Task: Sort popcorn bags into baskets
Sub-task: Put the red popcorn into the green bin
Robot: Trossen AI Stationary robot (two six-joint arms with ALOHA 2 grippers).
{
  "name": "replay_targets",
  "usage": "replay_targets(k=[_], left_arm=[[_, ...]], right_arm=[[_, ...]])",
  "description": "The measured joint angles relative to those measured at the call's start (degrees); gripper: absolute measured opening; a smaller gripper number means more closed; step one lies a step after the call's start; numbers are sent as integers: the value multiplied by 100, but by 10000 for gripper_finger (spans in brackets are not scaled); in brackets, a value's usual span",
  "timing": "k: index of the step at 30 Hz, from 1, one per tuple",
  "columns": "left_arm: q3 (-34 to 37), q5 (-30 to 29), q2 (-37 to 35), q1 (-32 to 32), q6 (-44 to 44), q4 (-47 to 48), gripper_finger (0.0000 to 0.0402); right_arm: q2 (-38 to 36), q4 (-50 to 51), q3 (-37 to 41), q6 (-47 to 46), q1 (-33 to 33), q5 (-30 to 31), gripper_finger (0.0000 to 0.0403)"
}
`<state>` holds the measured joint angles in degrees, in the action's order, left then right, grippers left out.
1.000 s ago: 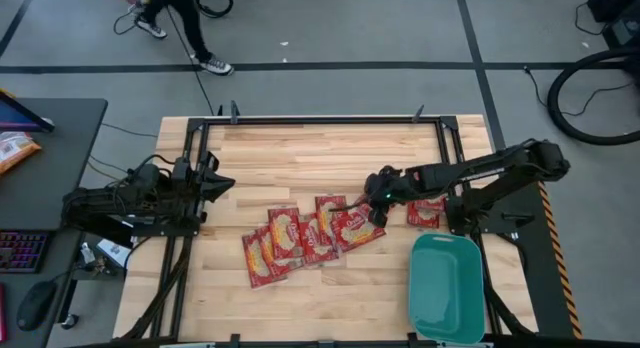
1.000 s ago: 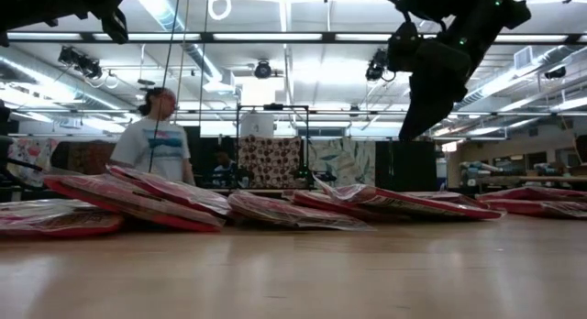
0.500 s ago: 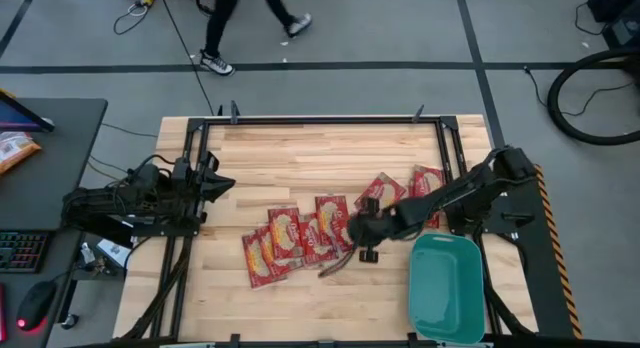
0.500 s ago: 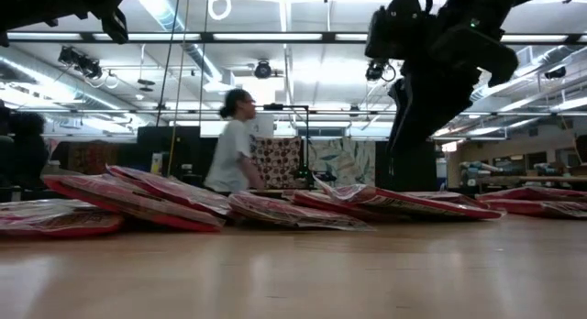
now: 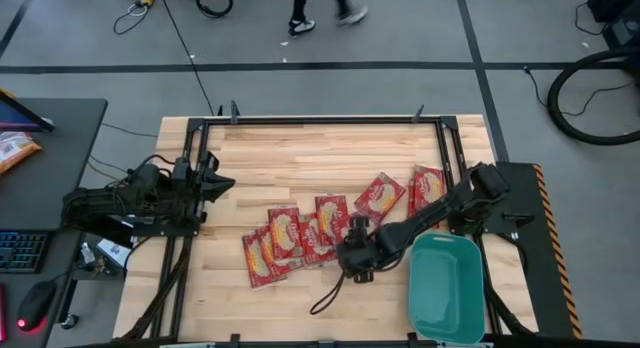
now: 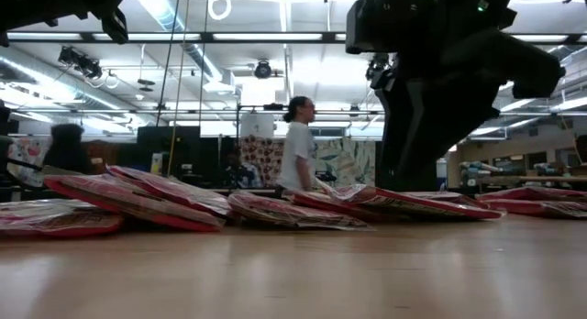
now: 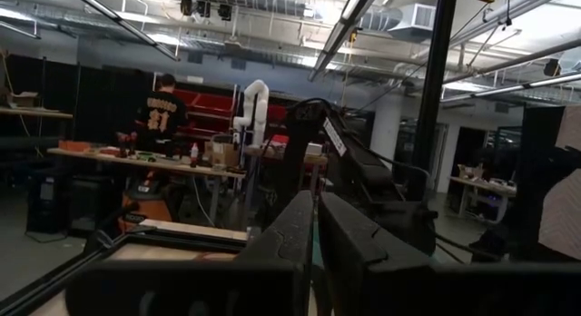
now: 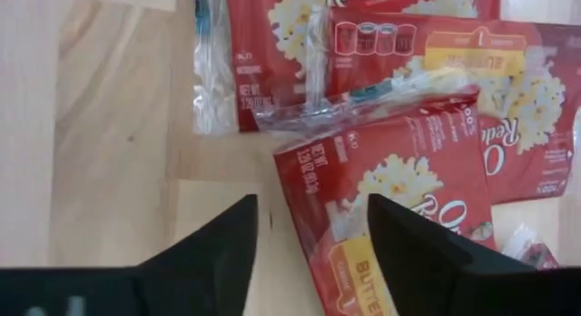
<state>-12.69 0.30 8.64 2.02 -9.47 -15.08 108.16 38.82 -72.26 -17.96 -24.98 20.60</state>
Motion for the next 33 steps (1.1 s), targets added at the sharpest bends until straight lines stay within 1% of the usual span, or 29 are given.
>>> replay_targets(k=[3,6,13,17,20,26,33], left_arm=[[1,0,0,-1,0,2,27],[0,-2,0,-2,-2,-1,27],[0,0,-2,-1,-1,21,27],[2,0,-2,0,0,10,27],[2,-1,-1,0,-2,8,27],[0,0,-2,0,-2,31,27],[0,0,-2,-2,-2,34,27]], right_arm=[[98,29,-46,-11,-64,93,241],[159,29,-43,-160,-114,169,246],[338,-6,-40,-270,-337,708,235],[434,-5,-40,-154,-366,892,230],[488,26,-38,-109,-333,919,222],[596,192,-34,-107,-215,835,184],[618,285,-34,-119,-200,837,108]])
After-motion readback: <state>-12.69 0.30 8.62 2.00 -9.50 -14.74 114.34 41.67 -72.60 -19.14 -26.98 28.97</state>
